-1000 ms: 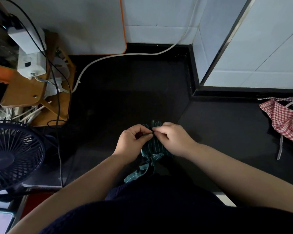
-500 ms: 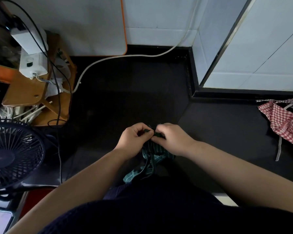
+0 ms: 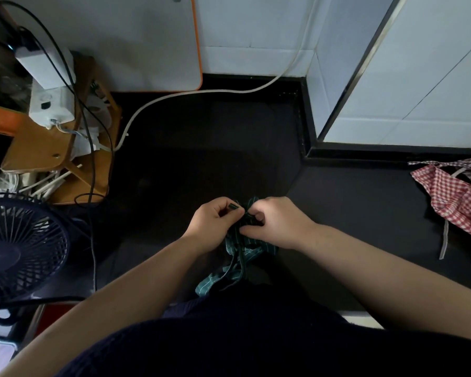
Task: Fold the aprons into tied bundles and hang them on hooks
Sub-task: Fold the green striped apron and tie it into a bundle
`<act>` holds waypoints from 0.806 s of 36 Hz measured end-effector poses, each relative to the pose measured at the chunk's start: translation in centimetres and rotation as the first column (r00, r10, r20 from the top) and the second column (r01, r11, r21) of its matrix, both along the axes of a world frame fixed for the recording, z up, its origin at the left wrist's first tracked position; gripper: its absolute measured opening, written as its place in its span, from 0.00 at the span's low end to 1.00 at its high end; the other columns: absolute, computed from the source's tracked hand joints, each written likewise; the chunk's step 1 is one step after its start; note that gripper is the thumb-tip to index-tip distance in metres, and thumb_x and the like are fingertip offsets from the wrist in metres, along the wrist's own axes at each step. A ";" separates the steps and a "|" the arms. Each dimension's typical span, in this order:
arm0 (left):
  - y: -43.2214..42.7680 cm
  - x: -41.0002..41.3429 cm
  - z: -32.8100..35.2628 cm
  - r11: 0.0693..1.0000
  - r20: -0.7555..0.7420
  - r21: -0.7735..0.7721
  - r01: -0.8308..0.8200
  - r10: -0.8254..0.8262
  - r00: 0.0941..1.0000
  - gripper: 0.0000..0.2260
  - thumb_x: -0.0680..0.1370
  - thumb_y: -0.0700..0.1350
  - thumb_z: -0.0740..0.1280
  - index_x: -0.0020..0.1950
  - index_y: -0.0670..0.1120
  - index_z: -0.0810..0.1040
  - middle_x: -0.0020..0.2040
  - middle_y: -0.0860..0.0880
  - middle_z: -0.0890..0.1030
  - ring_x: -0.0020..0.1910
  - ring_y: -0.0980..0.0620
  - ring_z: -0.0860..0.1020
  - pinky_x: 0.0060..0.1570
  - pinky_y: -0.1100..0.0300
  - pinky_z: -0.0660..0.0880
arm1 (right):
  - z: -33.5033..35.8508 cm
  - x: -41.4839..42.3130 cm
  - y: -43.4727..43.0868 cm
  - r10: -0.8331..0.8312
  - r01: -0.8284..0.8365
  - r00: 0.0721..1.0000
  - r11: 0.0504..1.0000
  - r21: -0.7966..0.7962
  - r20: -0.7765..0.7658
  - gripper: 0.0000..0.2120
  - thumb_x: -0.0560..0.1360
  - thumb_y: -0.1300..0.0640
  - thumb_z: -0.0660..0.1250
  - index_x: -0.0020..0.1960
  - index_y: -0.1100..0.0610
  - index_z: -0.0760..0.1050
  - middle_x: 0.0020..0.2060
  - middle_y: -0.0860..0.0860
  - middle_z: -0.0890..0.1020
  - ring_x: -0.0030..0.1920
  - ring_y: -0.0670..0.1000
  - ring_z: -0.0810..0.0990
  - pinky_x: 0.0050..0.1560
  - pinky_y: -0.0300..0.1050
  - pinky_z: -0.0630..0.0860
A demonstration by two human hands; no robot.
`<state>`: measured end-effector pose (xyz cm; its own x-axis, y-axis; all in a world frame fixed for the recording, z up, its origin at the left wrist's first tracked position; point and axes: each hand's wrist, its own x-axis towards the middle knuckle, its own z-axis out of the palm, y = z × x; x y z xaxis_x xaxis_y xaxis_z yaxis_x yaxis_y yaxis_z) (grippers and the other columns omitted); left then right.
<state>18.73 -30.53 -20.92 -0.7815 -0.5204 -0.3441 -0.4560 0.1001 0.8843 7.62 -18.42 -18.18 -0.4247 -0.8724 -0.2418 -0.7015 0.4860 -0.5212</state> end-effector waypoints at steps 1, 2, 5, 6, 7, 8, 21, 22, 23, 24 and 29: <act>0.0 -0.1 0.1 1.000 0.009 0.019 0.017 -0.017 1.000 0.04 0.78 0.45 0.68 0.44 0.48 0.81 0.43 0.46 0.83 0.38 0.56 0.78 0.40 0.64 0.76 | -0.2 0.1 0.0 -0.019 0.019 0.999 1.000 -0.006 -0.035 0.19 0.73 0.45 0.69 0.54 0.59 0.77 0.43 0.50 0.77 0.43 0.48 0.75 0.40 0.39 0.69; 0.1 -0.1 0.2 0.999 0.015 0.038 0.034 -0.035 0.999 0.04 0.78 0.45 0.68 0.44 0.48 0.81 0.44 0.46 0.83 0.39 0.54 0.79 0.43 0.60 0.78 | -0.4 0.2 0.0 -0.046 0.045 0.997 0.999 -0.022 -0.057 0.18 0.73 0.45 0.69 0.52 0.59 0.77 0.41 0.49 0.76 0.41 0.48 0.74 0.38 0.39 0.67; 0.3 -0.1 0.3 0.996 0.019 0.077 0.052 -0.053 0.998 0.04 0.78 0.44 0.68 0.43 0.48 0.81 0.41 0.47 0.83 0.40 0.53 0.79 0.44 0.59 0.78 | -0.9 0.7 0.2 -0.095 0.091 0.994 0.993 -0.072 -0.057 0.12 0.75 0.49 0.67 0.44 0.58 0.75 0.37 0.50 0.75 0.38 0.51 0.75 0.35 0.41 0.70; 0.3 0.0 0.3 0.995 0.018 0.087 0.042 -0.044 0.999 0.05 0.78 0.44 0.68 0.42 0.48 0.81 0.41 0.47 0.82 0.39 0.53 0.79 0.44 0.59 0.78 | -0.9 0.9 0.2 -0.101 0.096 0.993 0.992 -0.078 -0.055 0.11 0.75 0.51 0.66 0.44 0.59 0.75 0.37 0.51 0.75 0.38 0.52 0.76 0.36 0.43 0.71; 0.3 0.0 0.2 0.995 0.017 0.095 0.030 -0.032 0.999 0.05 0.78 0.45 0.69 0.42 0.49 0.81 0.40 0.47 0.82 0.40 0.52 0.79 0.44 0.58 0.78 | -0.8 1.0 0.1 -0.106 0.101 0.993 0.992 -0.082 -0.057 0.10 0.75 0.52 0.66 0.45 0.60 0.75 0.37 0.51 0.75 0.38 0.52 0.75 0.36 0.44 0.71; 0.2 -0.1 0.1 0.994 0.015 0.104 0.016 -0.018 1.000 0.05 0.77 0.45 0.69 0.41 0.49 0.81 0.41 0.46 0.83 0.40 0.51 0.79 0.46 0.55 0.78 | -0.8 1.0 0.0 -0.110 0.104 0.992 0.991 -0.089 -0.062 0.09 0.75 0.54 0.65 0.46 0.60 0.75 0.38 0.51 0.74 0.39 0.52 0.75 0.37 0.44 0.70; 0.1 -0.6 -0.1 0.995 0.025 0.092 -0.036 0.034 0.999 0.07 0.79 0.46 0.66 0.42 0.49 0.79 0.36 0.54 0.81 0.34 0.60 0.79 0.36 0.67 0.75 | -0.7 0.5 0.6 -0.061 0.058 0.998 0.995 -0.080 -0.026 0.13 0.74 0.52 0.69 0.53 0.58 0.76 0.46 0.51 0.77 0.47 0.51 0.78 0.45 0.41 0.73; 0.1 -0.6 -0.1 0.995 0.026 0.092 -0.039 0.037 0.999 0.07 0.79 0.46 0.66 0.42 0.49 0.79 0.36 0.54 0.81 0.35 0.60 0.80 0.36 0.67 0.76 | -0.8 0.4 0.6 -0.049 0.046 0.998 0.996 -0.080 -0.035 0.14 0.74 0.53 0.68 0.55 0.59 0.77 0.48 0.52 0.78 0.49 0.52 0.78 0.47 0.42 0.74; 0.1 -0.6 -0.2 0.995 0.027 0.095 -0.042 0.040 0.999 0.06 0.79 0.46 0.66 0.42 0.49 0.79 0.37 0.52 0.81 0.36 0.58 0.80 0.38 0.65 0.77 | -0.8 0.4 0.5 -0.040 0.037 0.998 0.996 -0.082 -0.042 0.13 0.75 0.54 0.67 0.56 0.60 0.77 0.50 0.53 0.78 0.49 0.52 0.78 0.49 0.43 0.75; 0.1 -0.6 -0.2 0.994 0.030 0.100 -0.046 0.043 0.999 0.06 0.79 0.47 0.66 0.43 0.49 0.80 0.38 0.51 0.82 0.37 0.57 0.80 0.40 0.64 0.78 | -0.8 0.5 0.5 -0.031 0.026 0.998 0.996 -0.084 -0.053 0.12 0.76 0.55 0.65 0.56 0.61 0.78 0.50 0.54 0.78 0.49 0.53 0.78 0.50 0.45 0.75; 0.1 -0.3 0.0 0.990 0.027 0.115 -0.081 0.078 0.997 0.05 0.79 0.47 0.66 0.45 0.48 0.80 0.38 0.52 0.82 0.35 0.59 0.80 0.36 0.67 0.76 | -0.8 0.3 0.5 -0.023 0.024 1.000 0.993 -0.117 0.008 0.10 0.80 0.57 0.60 0.53 0.61 0.77 0.43 0.50 0.76 0.43 0.49 0.75 0.43 0.38 0.70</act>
<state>18.40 -30.47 -20.95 -0.7307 -0.5360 -0.4229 -0.4783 -0.0402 0.8773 7.97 -17.91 -18.98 -0.4439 -0.8849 -0.1409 -0.6873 0.4372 -0.5801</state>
